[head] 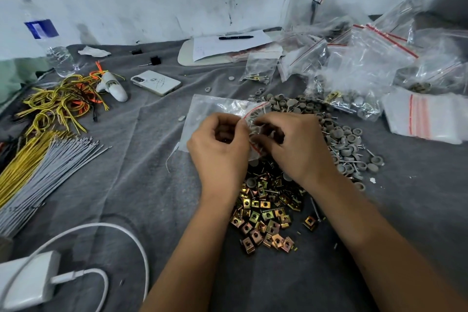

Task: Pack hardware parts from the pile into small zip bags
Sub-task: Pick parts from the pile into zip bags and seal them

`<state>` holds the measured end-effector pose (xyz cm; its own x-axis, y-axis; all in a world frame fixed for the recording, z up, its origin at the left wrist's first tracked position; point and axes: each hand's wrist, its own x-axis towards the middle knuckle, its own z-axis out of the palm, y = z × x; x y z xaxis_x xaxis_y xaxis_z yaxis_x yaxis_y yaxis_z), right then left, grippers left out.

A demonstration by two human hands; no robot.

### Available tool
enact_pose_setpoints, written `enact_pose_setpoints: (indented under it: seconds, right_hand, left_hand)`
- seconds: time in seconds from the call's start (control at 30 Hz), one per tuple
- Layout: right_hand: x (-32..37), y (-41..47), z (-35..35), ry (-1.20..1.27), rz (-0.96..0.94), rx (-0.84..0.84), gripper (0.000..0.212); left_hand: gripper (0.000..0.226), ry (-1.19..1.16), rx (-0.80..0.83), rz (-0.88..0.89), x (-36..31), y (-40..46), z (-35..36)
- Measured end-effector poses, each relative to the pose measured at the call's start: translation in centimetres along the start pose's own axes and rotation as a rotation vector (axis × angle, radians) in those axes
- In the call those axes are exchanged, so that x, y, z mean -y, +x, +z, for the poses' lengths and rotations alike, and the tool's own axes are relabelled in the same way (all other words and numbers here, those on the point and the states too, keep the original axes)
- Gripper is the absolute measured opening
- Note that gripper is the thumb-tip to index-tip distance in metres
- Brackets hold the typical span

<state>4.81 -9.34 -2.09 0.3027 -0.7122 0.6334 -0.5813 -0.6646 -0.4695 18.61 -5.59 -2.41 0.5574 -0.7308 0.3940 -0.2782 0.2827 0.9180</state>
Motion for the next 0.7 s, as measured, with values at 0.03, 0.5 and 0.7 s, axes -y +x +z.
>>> enact_pose_setpoints:
  seconds: [0.03, 0.5, 0.7]
  right_hand:
    - [0.0, 0.0, 0.0, 0.021, 0.013, -0.017, 0.029]
    - [-2.5, 0.3, -2.1, -0.049, 0.058, 0.203, 0.033]
    - [-2.5, 0.3, -1.7, -0.066, 0.058, 0.266, 0.022]
  left_hand:
    - [0.016, -0.017, -0.019, -0.023, 0.0, 0.1, 0.0]
    - [0.006, -0.13, -0.128, -0.174, 1.3, 0.7, -0.7]
    - [0.01, -0.088, -0.098, -0.14, 1.4, 0.6, -0.6]
